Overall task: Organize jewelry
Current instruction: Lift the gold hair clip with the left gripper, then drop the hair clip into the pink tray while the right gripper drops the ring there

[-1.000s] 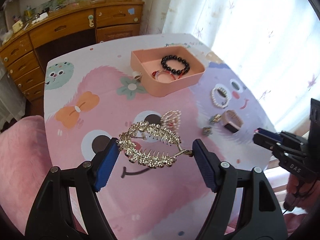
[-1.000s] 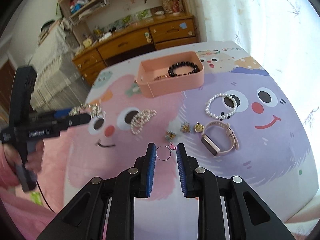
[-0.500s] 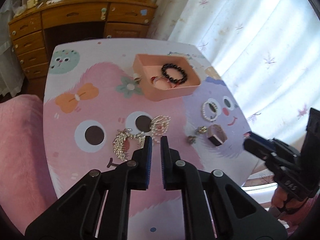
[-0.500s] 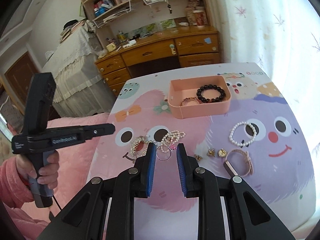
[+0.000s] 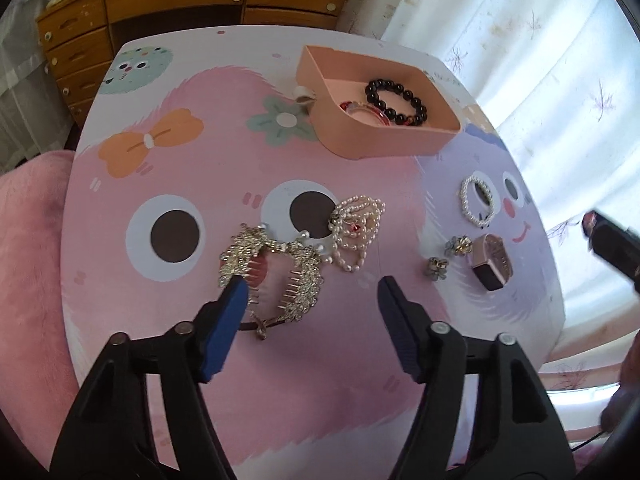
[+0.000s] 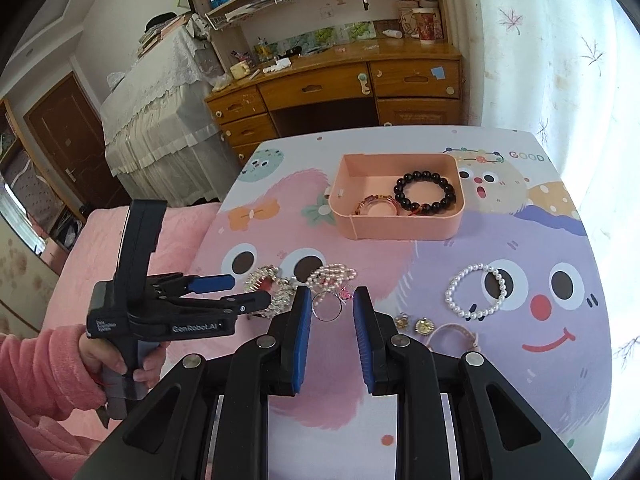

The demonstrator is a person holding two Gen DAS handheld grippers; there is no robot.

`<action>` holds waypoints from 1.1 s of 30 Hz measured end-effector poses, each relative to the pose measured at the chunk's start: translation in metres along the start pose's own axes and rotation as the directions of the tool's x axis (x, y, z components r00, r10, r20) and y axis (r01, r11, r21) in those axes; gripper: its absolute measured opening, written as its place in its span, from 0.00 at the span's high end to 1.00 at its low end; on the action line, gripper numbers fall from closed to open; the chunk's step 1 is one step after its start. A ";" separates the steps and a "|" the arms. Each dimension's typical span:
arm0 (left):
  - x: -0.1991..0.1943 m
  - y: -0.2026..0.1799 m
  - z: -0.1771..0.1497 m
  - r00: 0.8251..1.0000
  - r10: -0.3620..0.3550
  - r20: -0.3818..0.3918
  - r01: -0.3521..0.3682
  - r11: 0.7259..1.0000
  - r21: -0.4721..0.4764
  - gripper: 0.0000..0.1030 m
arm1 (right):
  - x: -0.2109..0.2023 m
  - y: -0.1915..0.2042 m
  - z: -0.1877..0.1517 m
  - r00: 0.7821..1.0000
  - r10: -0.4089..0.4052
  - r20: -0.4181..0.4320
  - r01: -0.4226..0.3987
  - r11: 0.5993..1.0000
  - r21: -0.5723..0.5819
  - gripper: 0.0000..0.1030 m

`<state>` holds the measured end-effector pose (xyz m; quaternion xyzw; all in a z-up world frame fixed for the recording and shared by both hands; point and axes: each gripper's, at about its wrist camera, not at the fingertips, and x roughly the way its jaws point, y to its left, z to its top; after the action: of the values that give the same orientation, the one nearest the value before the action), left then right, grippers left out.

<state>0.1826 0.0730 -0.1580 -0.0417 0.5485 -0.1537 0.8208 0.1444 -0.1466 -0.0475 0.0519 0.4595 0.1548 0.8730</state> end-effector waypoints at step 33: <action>0.017 -0.023 0.025 0.984 0.176 0.038 -0.161 0.955 -0.251 0.91 | 0.074 -0.114 0.094 0.983 0.181 -0.026 -0.183 0.979 -0.092 0.79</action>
<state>0.2070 0.0437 -0.1576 -0.1009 0.5402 -0.0124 0.8354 0.2859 -0.2257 -0.0788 0.0512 0.4526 0.2562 0.8526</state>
